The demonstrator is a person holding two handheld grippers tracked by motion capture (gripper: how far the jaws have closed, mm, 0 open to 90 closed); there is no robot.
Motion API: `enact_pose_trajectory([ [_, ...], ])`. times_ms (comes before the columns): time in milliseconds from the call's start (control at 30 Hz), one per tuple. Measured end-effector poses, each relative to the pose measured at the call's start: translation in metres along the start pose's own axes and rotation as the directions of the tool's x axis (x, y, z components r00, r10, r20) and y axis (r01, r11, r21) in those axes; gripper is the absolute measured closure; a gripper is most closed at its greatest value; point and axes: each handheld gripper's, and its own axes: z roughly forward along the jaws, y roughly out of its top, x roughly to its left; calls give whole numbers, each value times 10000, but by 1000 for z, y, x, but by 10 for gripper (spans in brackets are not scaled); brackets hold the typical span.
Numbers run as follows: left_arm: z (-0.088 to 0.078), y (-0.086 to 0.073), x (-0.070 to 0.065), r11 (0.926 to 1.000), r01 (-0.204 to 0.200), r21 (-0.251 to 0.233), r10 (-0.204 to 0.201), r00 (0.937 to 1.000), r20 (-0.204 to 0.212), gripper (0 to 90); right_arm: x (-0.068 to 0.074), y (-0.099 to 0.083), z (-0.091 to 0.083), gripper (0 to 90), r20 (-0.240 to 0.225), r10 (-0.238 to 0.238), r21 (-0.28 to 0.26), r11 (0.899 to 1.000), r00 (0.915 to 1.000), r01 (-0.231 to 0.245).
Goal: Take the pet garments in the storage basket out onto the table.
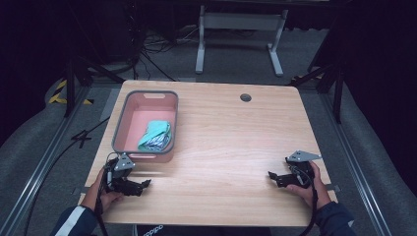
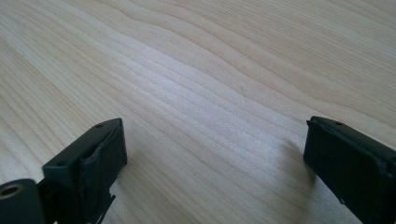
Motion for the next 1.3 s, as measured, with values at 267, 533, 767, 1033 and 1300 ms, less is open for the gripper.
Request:
enact_pose_trajectory([
  [267, -2, -1, 3, 10000, -52, 29, 52, 10000, 42, 1, 0, 0, 0, 62, 27, 14, -1, 10000, 10000, -14],
  [533, -4, -4, 4, 10000, -87, 13, 87, 10000, 20, 3, 1, 0, 0, 62, 43, 48, 8, 10000, 10000, -48],
  [767, -4, -4, 4, 9999, -121, 0, 121, 9999, 103, 4, 0, 0, 0, 62, 27, 29, 7, 10000, 10000, -29],
  [1033, -16, -3, 9, 9983, -51, 572, 43, 9999, 129, 164, 0, 0, 0, 62, 25, 29, 7, 10000, 10000, -29],
  [1300, -36, -1, 4, 9980, -308, 550, 298, 9994, 185, 190, 0, 0, 0, 62, 26, 29, 6, 10000, 10000, -29],
])
